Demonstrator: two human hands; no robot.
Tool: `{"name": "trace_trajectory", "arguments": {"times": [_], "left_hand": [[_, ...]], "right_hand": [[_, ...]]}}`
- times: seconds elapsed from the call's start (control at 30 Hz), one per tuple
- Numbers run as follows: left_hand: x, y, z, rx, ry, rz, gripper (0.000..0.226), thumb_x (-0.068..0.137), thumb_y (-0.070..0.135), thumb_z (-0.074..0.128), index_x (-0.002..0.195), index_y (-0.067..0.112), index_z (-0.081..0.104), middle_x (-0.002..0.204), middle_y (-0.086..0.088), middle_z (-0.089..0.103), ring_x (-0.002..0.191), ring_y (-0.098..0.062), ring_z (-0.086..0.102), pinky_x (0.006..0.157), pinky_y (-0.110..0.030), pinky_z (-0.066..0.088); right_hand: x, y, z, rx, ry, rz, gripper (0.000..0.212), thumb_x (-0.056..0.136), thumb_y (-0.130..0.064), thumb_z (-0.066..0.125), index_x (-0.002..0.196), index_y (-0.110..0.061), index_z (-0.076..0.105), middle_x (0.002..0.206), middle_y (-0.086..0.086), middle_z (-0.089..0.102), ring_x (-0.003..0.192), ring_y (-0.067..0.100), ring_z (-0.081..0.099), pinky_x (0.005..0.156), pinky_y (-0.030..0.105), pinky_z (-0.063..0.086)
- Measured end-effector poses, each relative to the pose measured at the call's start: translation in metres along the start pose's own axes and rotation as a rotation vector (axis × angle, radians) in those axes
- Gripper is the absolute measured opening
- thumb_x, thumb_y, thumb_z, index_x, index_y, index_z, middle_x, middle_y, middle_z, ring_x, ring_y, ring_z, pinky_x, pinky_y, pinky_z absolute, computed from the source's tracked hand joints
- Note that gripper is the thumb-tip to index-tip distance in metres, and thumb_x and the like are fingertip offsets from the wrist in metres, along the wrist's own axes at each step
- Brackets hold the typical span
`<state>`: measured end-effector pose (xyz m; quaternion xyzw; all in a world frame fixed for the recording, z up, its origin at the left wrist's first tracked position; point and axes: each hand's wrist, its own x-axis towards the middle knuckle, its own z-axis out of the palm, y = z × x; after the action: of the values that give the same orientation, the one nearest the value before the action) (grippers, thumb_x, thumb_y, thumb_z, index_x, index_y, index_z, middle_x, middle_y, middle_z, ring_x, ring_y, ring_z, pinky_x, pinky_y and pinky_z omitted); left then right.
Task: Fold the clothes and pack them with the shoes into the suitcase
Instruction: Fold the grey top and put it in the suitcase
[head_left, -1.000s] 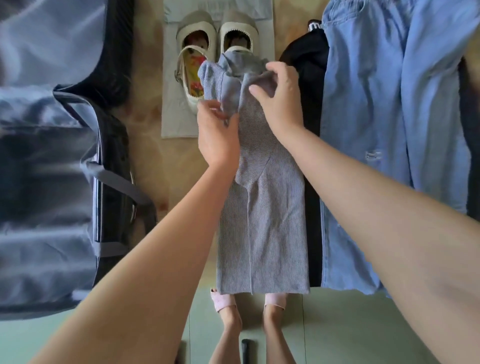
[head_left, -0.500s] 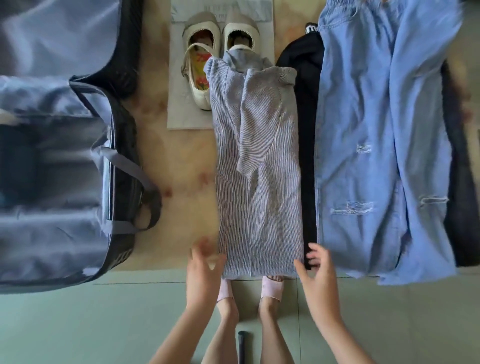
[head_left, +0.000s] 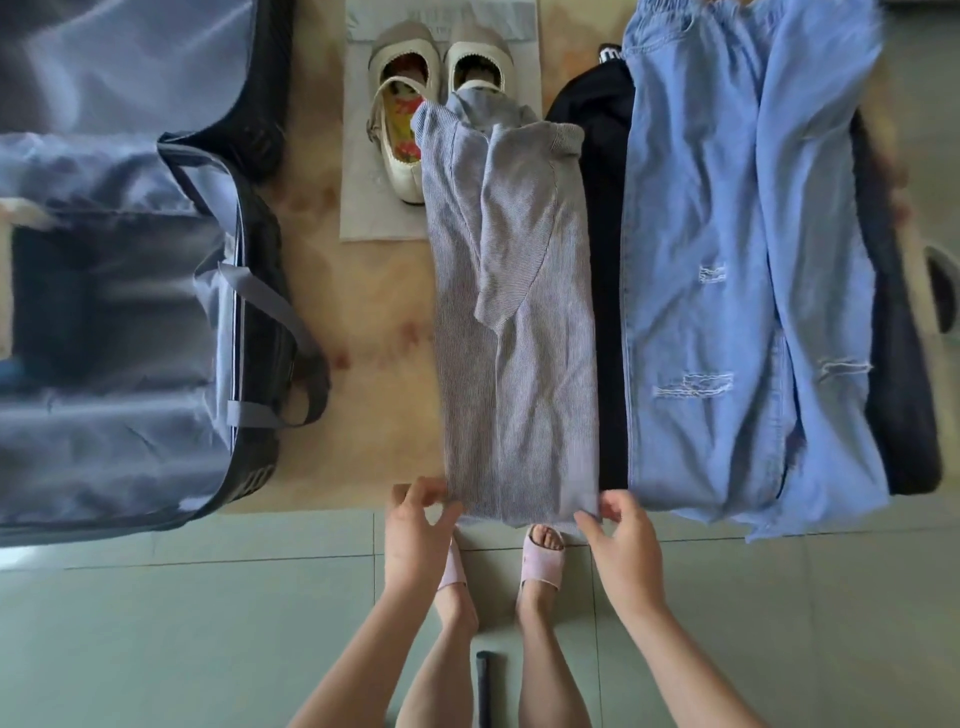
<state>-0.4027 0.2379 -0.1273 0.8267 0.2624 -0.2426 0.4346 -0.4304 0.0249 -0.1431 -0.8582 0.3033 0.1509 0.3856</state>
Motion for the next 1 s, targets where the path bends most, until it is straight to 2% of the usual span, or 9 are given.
{"name": "trace_trajectory", "arguments": {"times": [0.13, 0.23, 0.3, 0.5, 0.6, 0.73, 0.8, 0.87, 1.0], "left_hand": [[-0.013, -0.005, -0.004, -0.037, -0.017, 0.056, 0.013, 0.092, 0.017, 0.059, 0.097, 0.026, 0.052, 0.096, 0.007, 0.060, 0.096, -0.018, 0.053, 0.069, -0.026, 0.036], [-0.017, -0.003, -0.012, -0.062, -0.039, 0.091, 0.009, 0.097, 0.022, 0.051, 0.102, 0.028, 0.046, 0.092, 0.007, 0.066, 0.081, -0.016, 0.060, 0.063, -0.023, 0.042], [-0.017, 0.001, -0.016, -0.046, -0.044, 0.132, 0.008, 0.098, 0.022, 0.048, 0.102, 0.028, 0.044, 0.084, 0.005, 0.065, 0.074, -0.021, 0.060, 0.065, -0.030, 0.044], [-0.004, 0.025, -0.024, -0.049, 0.050, 0.209, 0.008, 0.096, 0.027, 0.052, 0.101, 0.025, 0.047, 0.072, 0.006, 0.063, 0.060, -0.018, 0.057, 0.054, -0.033, 0.043], [0.009, 0.050, -0.027, -0.166, 0.052, 0.227, 0.015, 0.094, 0.026, 0.057, 0.100, 0.030, 0.044, 0.067, 0.005, 0.060, 0.060, -0.017, 0.053, 0.056, -0.032, 0.043], [0.045, 0.084, -0.036, -0.380, 0.052, 0.103, 0.044, 0.090, 0.022, 0.064, 0.128, 0.025, 0.042, 0.088, 0.001, 0.065, 0.079, -0.010, 0.060, 0.072, -0.017, 0.047], [0.063, 0.096, -0.040, -0.461, -0.010, 0.080, 0.053, 0.089, 0.020, 0.065, 0.136, 0.025, 0.040, 0.106, -0.002, 0.064, 0.095, -0.010, 0.062, 0.080, -0.018, 0.050], [0.077, 0.101, -0.041, -0.506, -0.107, 0.082, 0.060, 0.090, 0.019, 0.064, 0.142, 0.025, 0.034, 0.128, -0.002, 0.055, 0.108, -0.010, 0.058, 0.080, -0.013, 0.050], [0.091, 0.095, -0.041, -0.432, -0.186, 0.028, 0.069, 0.092, 0.025, 0.062, 0.149, 0.023, 0.023, 0.137, -0.005, 0.052, 0.117, -0.014, 0.055, 0.090, -0.022, 0.046]], "right_hand": [[-0.008, -0.001, -0.008, -0.056, -0.042, -0.036, 0.018, 0.088, -0.027, 0.065, 0.088, -0.017, 0.049, 0.082, 0.000, 0.061, 0.081, 0.028, 0.059, 0.062, 0.036, 0.040], [-0.013, -0.005, -0.017, -0.117, -0.071, -0.090, 0.017, 0.093, -0.034, 0.057, 0.094, -0.022, 0.045, 0.083, -0.001, 0.067, 0.083, 0.028, 0.064, 0.062, 0.036, 0.043], [-0.013, -0.009, -0.022, -0.121, -0.076, -0.113, 0.017, 0.093, -0.036, 0.055, 0.093, -0.026, 0.042, 0.077, -0.002, 0.068, 0.079, 0.030, 0.065, 0.060, 0.038, 0.045], [-0.002, -0.041, -0.033, -0.012, -0.025, -0.188, 0.020, 0.091, -0.028, 0.061, 0.095, -0.018, 0.043, 0.067, -0.005, 0.065, 0.069, 0.027, 0.066, 0.058, 0.047, 0.050], [0.017, -0.068, -0.034, 0.112, 0.040, -0.186, 0.022, 0.087, -0.017, 0.068, 0.097, -0.014, 0.048, 0.070, 0.000, 0.063, 0.070, 0.026, 0.065, 0.062, 0.040, 0.049], [0.058, -0.097, -0.027, 0.233, 0.050, -0.049, 0.040, 0.086, -0.020, 0.069, 0.120, -0.009, 0.052, 0.087, 0.002, 0.064, 0.078, 0.020, 0.060, 0.066, 0.020, 0.042], [0.079, -0.107, -0.023, 0.313, 0.051, 0.001, 0.047, 0.086, -0.023, 0.068, 0.127, -0.010, 0.050, 0.097, 0.009, 0.066, 0.082, 0.022, 0.062, 0.076, 0.029, 0.050], [0.094, -0.117, -0.022, 0.360, 0.064, 0.021, 0.050, 0.087, -0.025, 0.066, 0.130, -0.009, 0.046, 0.083, 0.002, 0.064, 0.079, 0.019, 0.060, 0.082, 0.038, 0.050], [0.101, -0.119, -0.025, 0.357, 0.016, 0.017, 0.059, 0.085, -0.025, 0.068, 0.136, -0.013, 0.041, 0.076, -0.006, 0.056, 0.074, 0.010, 0.054, 0.079, 0.028, 0.043]]}}
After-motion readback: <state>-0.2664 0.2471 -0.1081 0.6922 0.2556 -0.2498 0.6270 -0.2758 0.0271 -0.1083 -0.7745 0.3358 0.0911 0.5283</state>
